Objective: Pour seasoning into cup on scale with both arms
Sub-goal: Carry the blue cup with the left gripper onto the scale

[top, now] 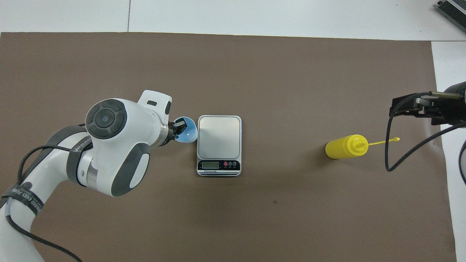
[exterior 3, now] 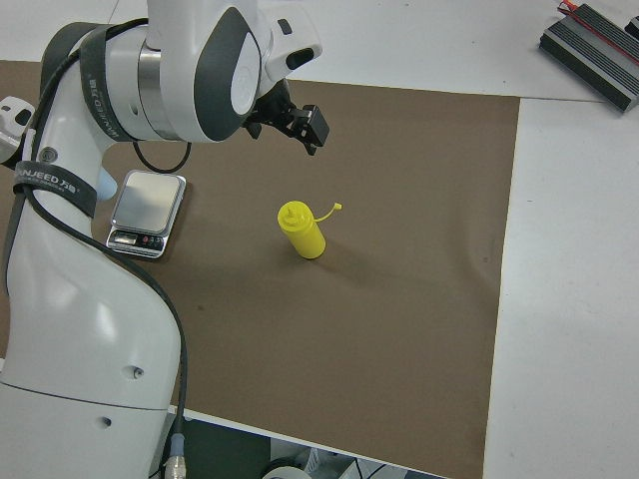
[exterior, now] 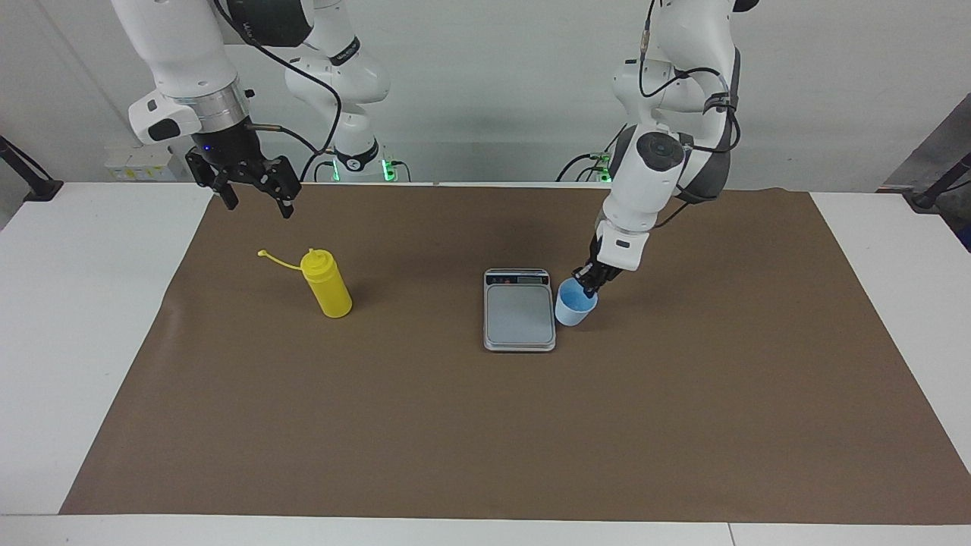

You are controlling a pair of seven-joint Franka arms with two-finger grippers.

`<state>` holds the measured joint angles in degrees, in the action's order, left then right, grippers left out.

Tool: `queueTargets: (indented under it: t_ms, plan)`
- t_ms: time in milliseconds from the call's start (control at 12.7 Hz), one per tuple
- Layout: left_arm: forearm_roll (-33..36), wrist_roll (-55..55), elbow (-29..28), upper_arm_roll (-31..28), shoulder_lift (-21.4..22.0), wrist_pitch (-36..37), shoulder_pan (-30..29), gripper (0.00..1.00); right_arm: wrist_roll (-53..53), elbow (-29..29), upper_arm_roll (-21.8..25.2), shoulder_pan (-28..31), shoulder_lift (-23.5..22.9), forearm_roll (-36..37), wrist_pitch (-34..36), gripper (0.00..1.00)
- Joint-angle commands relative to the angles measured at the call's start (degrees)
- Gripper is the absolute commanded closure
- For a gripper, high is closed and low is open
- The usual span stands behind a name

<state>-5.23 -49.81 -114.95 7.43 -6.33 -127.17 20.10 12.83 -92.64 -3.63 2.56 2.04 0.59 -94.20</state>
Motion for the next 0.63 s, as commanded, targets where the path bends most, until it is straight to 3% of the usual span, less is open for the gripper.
queueTargets:
  t_ms: [0,553]
  plan:
    - [0.3,-3.4,3.9,-1.0,-1.7,3.0,3.1,1.00,-0.8,0.3,-0.1,0.4,0.0,-1.3,0.9,0.00]
    - [2.8,-8.8,5.7,-0.9,-2.0,3.4,6.9,1.00,-0.8,0.3,-0.1,0.4,0.1,-1.3,0.9,0.00]
